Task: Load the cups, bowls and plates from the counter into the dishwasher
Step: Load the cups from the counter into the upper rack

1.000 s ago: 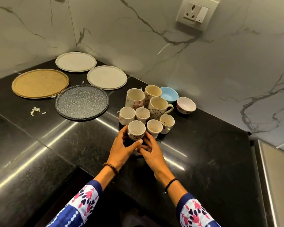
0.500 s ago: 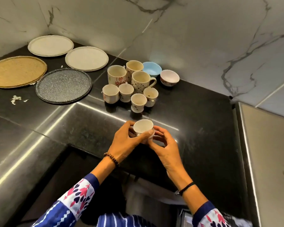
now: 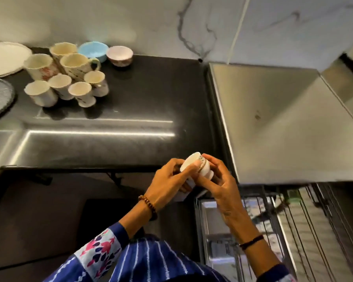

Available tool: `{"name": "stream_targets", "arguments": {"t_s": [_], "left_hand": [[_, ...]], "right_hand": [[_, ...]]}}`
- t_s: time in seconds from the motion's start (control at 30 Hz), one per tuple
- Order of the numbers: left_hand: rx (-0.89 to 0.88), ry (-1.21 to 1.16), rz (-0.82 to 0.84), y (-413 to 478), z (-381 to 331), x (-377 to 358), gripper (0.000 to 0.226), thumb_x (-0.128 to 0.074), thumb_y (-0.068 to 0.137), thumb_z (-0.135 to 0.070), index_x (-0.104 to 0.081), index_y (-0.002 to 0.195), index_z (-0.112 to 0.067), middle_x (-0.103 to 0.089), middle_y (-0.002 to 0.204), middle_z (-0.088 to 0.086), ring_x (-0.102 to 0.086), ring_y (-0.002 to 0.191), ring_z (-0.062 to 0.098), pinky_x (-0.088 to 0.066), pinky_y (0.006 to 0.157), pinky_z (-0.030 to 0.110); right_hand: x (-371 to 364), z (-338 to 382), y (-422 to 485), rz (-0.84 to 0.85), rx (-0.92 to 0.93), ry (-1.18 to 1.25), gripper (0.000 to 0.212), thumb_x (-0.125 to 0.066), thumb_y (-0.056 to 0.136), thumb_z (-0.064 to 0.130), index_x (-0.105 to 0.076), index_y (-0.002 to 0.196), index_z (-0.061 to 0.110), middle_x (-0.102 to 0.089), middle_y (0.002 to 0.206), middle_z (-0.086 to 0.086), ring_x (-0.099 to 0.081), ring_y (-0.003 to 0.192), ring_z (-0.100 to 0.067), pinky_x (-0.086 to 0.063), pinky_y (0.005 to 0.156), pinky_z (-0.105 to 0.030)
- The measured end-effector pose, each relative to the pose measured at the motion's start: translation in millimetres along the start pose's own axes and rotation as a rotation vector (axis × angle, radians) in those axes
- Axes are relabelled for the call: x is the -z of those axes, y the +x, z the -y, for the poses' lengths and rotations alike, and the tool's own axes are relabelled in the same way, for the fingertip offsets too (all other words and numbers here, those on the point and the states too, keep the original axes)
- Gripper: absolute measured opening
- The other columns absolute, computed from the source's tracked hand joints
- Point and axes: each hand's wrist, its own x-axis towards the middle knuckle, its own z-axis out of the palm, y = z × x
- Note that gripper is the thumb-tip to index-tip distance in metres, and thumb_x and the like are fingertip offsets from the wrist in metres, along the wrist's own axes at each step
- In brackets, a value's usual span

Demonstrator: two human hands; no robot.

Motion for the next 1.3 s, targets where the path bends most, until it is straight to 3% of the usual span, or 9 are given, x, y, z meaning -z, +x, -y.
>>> {"name": "stream_targets", "arguments": {"t_s": [0.33, 0.43, 0.57, 0.67, 0.83, 0.97, 1.03, 1.17, 1.3], "left_hand": [[0.091, 0.050, 0.315, -30, 45, -165, 0.052, -0.065, 0.086, -0.045, -0.053, 0.131, -0.021, -0.070, 0.109, 0.000, -0.071, 0.091, 0.014, -0.060, 0.075, 0.033], [0.139, 0.081, 0.351, -30, 58, -197, 0.052, -0.068, 0.083, -0.046, -0.053, 0.128, -0.022, -0.070, 0.107, -0.001, -0.071, 0.091, 0.012, -0.060, 0.074, 0.033], [0.163, 0.144, 0.393, -16, 78, -233, 0.034, -0.070, 0.085, -0.040, -0.058, 0.116, -0.028, -0.071, 0.104, 0.000, -0.071, 0.092, 0.013, -0.060, 0.078, 0.037], [0.206, 0.178, 0.415, 3, 99, -250, 0.022, -0.068, 0.088, -0.032, -0.058, 0.107, -0.030, -0.071, 0.105, 0.003, -0.070, 0.095, 0.018, -0.059, 0.081, 0.036], [0.262, 0.262, 0.433, 48, 145, -274, 0.038, -0.069, 0.080, -0.035, -0.061, 0.116, -0.022, -0.069, 0.108, 0.000, -0.066, 0.100, 0.016, -0.056, 0.089, 0.036], [0.202, 0.404, 0.411, 95, 172, -286, 0.035, -0.064, 0.090, -0.027, -0.059, 0.122, -0.013, -0.065, 0.117, 0.000, -0.060, 0.102, 0.011, -0.049, 0.077, 0.012], [0.167, 0.531, 0.400, 119, 187, -291, 0.042, -0.062, 0.091, -0.033, -0.053, 0.130, -0.018, -0.059, 0.131, -0.002, -0.057, 0.114, 0.012, -0.048, 0.090, 0.019], [-0.111, 0.846, 0.348, 156, 207, -303, 0.055, -0.058, 0.093, -0.031, -0.039, 0.144, -0.022, -0.042, 0.149, 0.003, -0.042, 0.134, 0.021, -0.037, 0.109, 0.032], [-0.299, 1.146, 0.354, 191, 219, -318, 0.077, -0.058, 0.094, -0.020, -0.010, 0.154, -0.021, -0.012, 0.161, 0.006, -0.016, 0.147, 0.024, -0.021, 0.117, 0.034]], "right_hand": [[142, -58, -100, -0.277, -0.136, 0.161, 0.053, -0.075, 0.083, 0.018, -0.059, 0.134, 0.025, -0.067, 0.128, -0.001, -0.066, 0.116, -0.024, -0.058, 0.090, -0.049], [172, -78, -116, -0.308, -0.191, 0.201, 0.053, -0.074, 0.085, 0.017, -0.058, 0.135, 0.026, -0.066, 0.128, -0.002, -0.066, 0.117, -0.025, -0.058, 0.090, -0.047], [205, -106, -122, -0.365, -0.259, 0.238, 0.057, -0.078, 0.079, 0.027, -0.059, 0.133, 0.029, -0.067, 0.127, -0.003, -0.067, 0.114, -0.024, -0.059, 0.086, -0.044], [226, -132, -115, -0.399, -0.323, 0.312, 0.053, -0.076, 0.084, 0.019, -0.058, 0.133, 0.024, -0.070, 0.122, -0.003, -0.070, 0.109, -0.024, -0.060, 0.082, -0.038], [249, -178, -82, -0.482, -0.396, 0.352, 0.055, -0.082, 0.076, 0.023, -0.062, 0.127, 0.017, -0.074, 0.114, -0.005, -0.073, 0.101, -0.023, -0.060, 0.074, -0.032], [270, -215, -39, -0.506, -0.409, 0.282, 0.048, -0.086, 0.075, 0.021, -0.067, 0.119, 0.018, -0.076, 0.109, -0.004, -0.074, 0.094, -0.020, -0.059, 0.069, -0.028], [282, -233, -17, -0.513, -0.395, 0.245, 0.050, -0.087, 0.074, 0.019, -0.068, 0.120, 0.016, -0.074, 0.114, -0.006, -0.074, 0.096, -0.020, -0.058, 0.065, -0.024], [301, -253, 17, -0.553, -0.365, 0.167, 0.046, -0.085, 0.077, 0.016, -0.066, 0.118, 0.011, -0.071, 0.111, -0.002, -0.071, 0.094, -0.017, -0.057, 0.065, -0.021], [314, -271, 36, -0.519, -0.247, -0.062, 0.052, -0.087, 0.072, 0.034, -0.063, 0.113, 0.014, -0.068, 0.109, -0.001, -0.067, 0.102, -0.020, -0.059, 0.088, -0.042]]}}
